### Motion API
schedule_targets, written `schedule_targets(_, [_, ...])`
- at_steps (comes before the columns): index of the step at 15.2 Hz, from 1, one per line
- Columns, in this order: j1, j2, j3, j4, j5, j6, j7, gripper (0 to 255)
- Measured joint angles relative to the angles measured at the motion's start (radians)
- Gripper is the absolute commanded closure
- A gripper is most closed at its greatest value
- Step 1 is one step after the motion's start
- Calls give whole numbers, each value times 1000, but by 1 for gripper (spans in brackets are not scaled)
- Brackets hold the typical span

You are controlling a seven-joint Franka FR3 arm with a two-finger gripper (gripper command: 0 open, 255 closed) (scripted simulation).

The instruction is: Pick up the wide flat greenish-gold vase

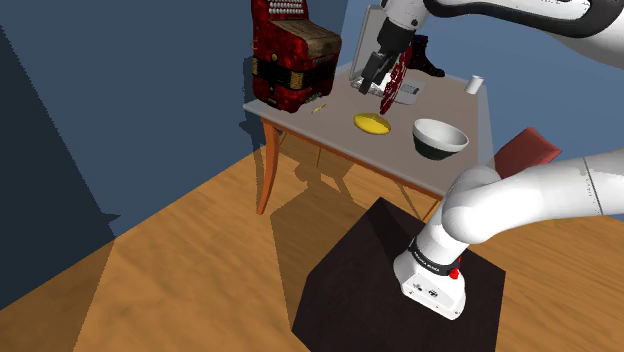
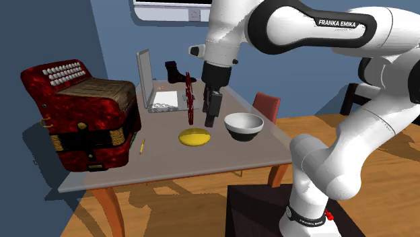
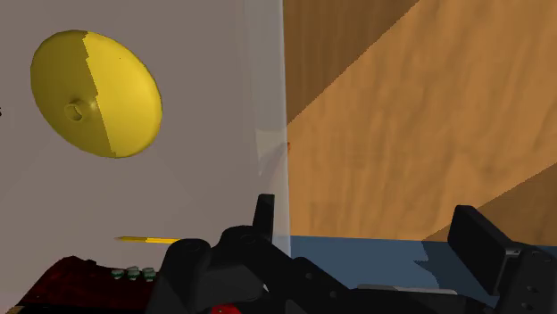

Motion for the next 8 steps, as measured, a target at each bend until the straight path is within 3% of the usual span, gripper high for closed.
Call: schedule_targets(8, [-36,84,-120,-9,-43,71,-106,0])
